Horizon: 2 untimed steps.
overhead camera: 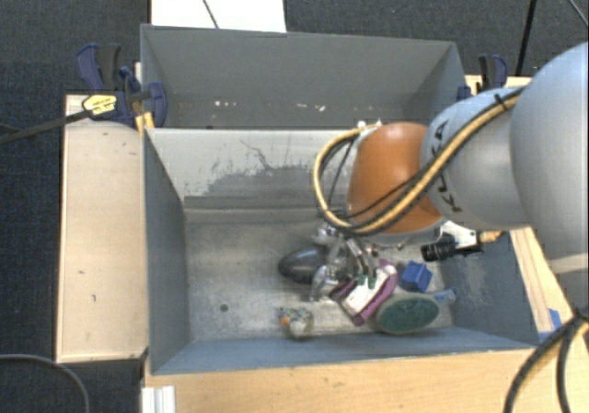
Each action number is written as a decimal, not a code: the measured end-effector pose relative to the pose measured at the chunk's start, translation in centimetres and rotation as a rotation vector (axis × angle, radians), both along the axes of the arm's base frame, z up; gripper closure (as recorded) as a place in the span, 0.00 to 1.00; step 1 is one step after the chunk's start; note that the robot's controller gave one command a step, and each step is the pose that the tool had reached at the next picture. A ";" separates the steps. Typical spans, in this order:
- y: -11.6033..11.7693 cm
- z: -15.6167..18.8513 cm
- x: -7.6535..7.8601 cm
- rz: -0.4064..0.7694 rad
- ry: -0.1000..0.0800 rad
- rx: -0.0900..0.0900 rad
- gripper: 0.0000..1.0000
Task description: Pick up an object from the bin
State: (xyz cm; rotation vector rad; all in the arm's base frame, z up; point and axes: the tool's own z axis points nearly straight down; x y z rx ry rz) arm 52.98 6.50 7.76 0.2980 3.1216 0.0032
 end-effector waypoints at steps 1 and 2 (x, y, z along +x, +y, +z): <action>2.8 12.8 -1.0 -0.002 -0.002 0.001 1.00; 4.5 21.5 0.1 0.100 -0.004 0.000 1.00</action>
Offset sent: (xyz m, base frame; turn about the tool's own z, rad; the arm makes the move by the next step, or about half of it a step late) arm -0.0110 0.0268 0.1231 0.0050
